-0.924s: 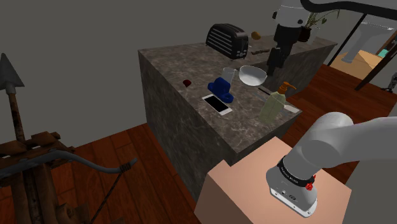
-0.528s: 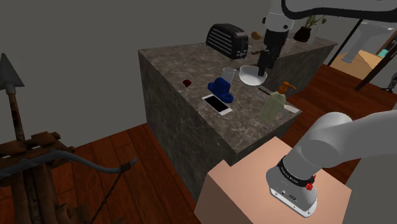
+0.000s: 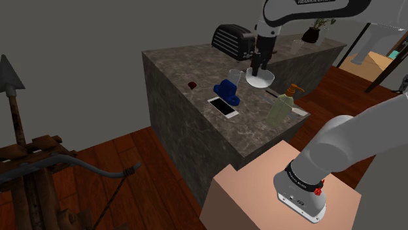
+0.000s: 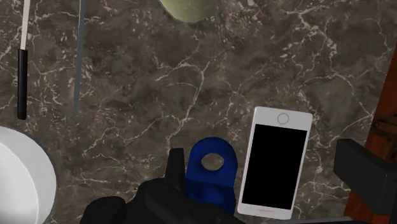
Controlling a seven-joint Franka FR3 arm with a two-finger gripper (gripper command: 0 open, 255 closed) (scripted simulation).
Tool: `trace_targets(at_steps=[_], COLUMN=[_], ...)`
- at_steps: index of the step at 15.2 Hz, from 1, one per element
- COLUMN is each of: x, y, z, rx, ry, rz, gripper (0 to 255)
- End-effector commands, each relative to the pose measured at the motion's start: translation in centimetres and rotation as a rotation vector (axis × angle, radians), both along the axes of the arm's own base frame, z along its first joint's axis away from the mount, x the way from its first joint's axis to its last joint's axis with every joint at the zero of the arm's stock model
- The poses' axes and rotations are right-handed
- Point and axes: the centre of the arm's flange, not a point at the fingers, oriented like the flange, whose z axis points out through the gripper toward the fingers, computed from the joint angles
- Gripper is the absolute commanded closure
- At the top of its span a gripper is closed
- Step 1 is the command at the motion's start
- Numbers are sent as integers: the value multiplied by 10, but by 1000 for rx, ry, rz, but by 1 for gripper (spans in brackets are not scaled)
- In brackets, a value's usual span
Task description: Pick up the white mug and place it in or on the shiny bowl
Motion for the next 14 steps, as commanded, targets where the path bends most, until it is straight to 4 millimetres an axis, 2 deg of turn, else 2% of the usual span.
trace_targets(at_steps=[1,14], x=[24,161], y=[-11,-84], z=[-11,-93], rx=[1,17], ry=[3,29], rz=[3,20], gripper=[0,0])
